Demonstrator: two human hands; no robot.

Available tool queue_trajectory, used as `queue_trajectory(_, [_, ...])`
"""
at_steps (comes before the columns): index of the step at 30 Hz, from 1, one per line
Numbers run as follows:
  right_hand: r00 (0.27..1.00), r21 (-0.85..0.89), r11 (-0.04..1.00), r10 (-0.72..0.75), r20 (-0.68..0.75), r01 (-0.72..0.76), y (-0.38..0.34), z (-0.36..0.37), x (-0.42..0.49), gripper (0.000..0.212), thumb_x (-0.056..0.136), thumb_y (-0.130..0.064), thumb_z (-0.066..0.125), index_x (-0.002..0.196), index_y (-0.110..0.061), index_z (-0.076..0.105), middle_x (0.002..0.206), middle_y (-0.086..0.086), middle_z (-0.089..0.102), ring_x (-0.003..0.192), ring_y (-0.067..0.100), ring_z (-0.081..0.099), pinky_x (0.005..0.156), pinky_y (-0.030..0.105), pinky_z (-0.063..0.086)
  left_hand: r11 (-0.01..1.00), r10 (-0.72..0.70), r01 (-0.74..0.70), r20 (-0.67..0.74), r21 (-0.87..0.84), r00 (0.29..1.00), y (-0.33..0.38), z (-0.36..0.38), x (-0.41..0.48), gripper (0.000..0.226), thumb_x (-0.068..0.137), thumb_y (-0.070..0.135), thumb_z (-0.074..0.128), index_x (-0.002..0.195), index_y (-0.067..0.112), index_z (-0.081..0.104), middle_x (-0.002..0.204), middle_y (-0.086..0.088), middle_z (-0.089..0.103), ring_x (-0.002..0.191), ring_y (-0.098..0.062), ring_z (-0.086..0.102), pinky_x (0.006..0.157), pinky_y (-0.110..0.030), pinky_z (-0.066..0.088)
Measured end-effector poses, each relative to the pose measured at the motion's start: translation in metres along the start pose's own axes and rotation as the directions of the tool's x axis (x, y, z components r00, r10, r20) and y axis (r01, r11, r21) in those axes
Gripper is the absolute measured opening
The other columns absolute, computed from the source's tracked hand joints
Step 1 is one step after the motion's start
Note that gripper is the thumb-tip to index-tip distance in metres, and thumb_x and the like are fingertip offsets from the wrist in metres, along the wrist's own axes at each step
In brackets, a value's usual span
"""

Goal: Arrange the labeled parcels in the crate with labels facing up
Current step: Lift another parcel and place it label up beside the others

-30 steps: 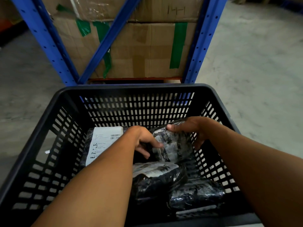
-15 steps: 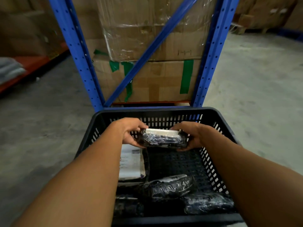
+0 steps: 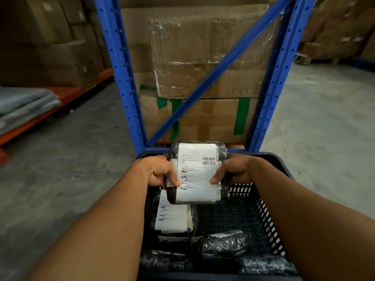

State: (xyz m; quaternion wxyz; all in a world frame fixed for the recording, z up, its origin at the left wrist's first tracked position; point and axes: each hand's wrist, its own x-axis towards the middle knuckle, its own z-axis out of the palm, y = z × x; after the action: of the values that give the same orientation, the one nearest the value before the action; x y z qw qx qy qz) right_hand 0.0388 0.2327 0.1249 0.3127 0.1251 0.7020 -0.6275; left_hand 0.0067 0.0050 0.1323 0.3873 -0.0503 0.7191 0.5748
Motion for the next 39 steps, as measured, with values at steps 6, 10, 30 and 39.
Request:
queue_trajectory(6, [0.998,-0.001,0.999,-0.05,-0.027,0.05,-0.01,-0.004,-0.006,0.052,0.074,0.031,0.059,0.112,-0.002,0.071,0.113,0.014,0.075,0.114,0.035,0.065,0.104,0.053,0.047,0.998,0.059,-0.059,-0.031,0.0,0.998,0.014,0.005,0.0,0.065,0.072,-0.039,0.047,0.121,0.003,0.057,0.125,-0.025,0.065,0.117,-0.044,0.06,0.09,-0.052,0.052])
queue_trajectory(10, [0.993,-0.003,0.997,-0.072,-0.093,0.072,-0.007,-0.01,-0.017,0.05,0.071,0.034,0.058,0.099,-0.006,0.072,0.097,0.01,0.077,0.096,0.031,0.069,0.098,0.053,0.051,0.999,0.052,-0.052,-0.038,0.0,0.998,0.011,0.019,0.014,0.081,0.071,-0.041,0.045,0.135,0.008,0.051,0.124,-0.024,0.065,0.118,-0.045,0.059,0.081,-0.054,0.058])
queue_trajectory(30, [0.766,-0.056,0.955,0.199,-0.612,-0.293,0.141,-0.073,0.035,0.094,0.063,0.012,0.083,0.143,-0.015,0.042,0.134,0.016,0.058,0.126,0.038,0.055,0.103,0.054,0.048,0.979,-0.134,0.154,-0.147,0.134,0.98,-0.079,0.152,0.13,0.033,0.079,-0.005,0.073,0.109,0.004,0.063,0.101,-0.011,0.071,0.078,-0.023,0.067,0.06,-0.036,0.056])
queue_trajectory(39, [0.704,-0.204,0.838,0.264,-0.659,-0.506,0.182,-0.08,0.078,0.056,0.088,-0.015,0.068,0.138,-0.004,0.045,0.137,0.018,0.054,0.125,0.032,0.055,0.104,0.037,0.049,0.903,-0.218,0.281,-0.218,0.326,0.951,-0.1,0.16,0.173,0.048,0.088,0.022,0.072,0.126,0.0,0.055,0.125,-0.017,0.062,0.105,-0.032,0.061,0.092,-0.046,0.055])
